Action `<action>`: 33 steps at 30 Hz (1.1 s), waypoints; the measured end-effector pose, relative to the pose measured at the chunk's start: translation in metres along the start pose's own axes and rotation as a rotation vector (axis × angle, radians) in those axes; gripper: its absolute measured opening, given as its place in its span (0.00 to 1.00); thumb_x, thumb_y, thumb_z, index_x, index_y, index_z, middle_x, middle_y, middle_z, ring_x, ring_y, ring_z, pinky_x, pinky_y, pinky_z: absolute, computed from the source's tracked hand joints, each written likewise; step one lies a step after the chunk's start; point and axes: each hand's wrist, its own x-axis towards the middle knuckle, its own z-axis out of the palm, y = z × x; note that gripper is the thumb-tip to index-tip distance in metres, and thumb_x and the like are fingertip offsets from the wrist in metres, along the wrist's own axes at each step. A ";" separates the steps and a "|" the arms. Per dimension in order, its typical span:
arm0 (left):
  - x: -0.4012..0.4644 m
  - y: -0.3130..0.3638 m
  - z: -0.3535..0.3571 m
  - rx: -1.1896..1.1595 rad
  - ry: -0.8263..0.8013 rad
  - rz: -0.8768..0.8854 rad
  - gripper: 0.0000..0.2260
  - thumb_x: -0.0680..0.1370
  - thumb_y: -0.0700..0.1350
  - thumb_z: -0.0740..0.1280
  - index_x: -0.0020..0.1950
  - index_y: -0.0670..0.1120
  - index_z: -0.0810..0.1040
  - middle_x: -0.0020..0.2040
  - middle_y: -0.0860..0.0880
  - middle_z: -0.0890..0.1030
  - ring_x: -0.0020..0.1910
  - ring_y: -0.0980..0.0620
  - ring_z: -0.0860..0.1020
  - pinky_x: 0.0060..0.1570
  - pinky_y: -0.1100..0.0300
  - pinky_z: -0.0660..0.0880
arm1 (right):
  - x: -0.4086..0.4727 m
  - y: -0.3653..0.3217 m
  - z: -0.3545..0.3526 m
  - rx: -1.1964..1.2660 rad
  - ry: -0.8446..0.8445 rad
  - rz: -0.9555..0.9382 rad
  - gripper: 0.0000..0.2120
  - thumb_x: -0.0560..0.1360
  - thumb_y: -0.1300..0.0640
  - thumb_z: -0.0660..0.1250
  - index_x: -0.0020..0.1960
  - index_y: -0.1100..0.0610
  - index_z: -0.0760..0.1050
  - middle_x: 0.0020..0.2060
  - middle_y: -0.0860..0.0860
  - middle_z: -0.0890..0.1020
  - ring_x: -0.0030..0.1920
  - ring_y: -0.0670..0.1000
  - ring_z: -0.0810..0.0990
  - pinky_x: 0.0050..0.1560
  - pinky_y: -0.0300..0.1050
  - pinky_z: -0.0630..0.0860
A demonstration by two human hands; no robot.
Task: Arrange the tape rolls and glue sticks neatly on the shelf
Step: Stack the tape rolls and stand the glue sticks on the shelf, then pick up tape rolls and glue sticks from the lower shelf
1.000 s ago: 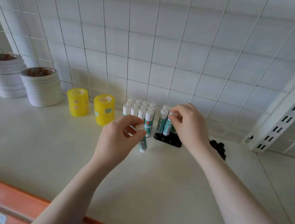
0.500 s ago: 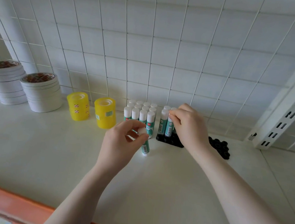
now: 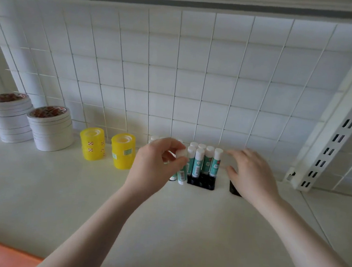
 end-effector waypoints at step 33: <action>0.041 -0.026 0.079 0.466 0.012 0.441 0.11 0.72 0.50 0.63 0.42 0.48 0.84 0.40 0.53 0.82 0.38 0.49 0.79 0.42 0.60 0.69 | -0.042 0.058 0.009 0.101 -0.239 0.208 0.18 0.76 0.51 0.62 0.65 0.48 0.70 0.55 0.49 0.75 0.56 0.51 0.73 0.51 0.43 0.70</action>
